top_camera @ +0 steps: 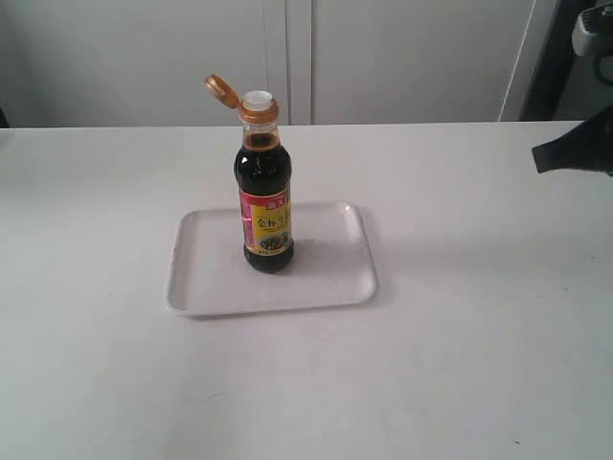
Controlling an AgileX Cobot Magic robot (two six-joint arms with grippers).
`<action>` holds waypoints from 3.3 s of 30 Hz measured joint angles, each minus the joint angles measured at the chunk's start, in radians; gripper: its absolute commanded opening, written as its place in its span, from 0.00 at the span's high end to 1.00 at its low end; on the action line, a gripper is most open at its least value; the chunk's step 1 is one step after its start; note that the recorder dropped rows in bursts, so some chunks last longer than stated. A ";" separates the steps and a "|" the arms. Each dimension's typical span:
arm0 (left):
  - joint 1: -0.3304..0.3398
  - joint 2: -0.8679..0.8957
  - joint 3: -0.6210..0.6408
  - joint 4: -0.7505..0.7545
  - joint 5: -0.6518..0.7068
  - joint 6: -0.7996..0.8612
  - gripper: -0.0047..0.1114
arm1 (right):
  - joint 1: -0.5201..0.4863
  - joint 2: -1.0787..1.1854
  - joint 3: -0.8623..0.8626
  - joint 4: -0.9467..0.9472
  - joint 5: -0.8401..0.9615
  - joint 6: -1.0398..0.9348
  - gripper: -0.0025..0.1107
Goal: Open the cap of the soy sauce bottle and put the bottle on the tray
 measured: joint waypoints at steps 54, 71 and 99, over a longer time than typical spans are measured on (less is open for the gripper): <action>0.000 -0.704 0.417 -0.168 -0.154 -0.064 0.96 | 0.000 -0.671 0.364 0.035 -0.324 -0.002 0.98; 0.036 -0.826 0.595 -0.182 -0.269 0.115 0.96 | 0.000 -0.671 0.364 0.035 -0.324 -0.002 0.98; 0.164 -1.022 1.002 -0.306 -0.356 0.117 0.96 | 0.000 -0.671 0.364 0.035 -0.321 -0.008 0.98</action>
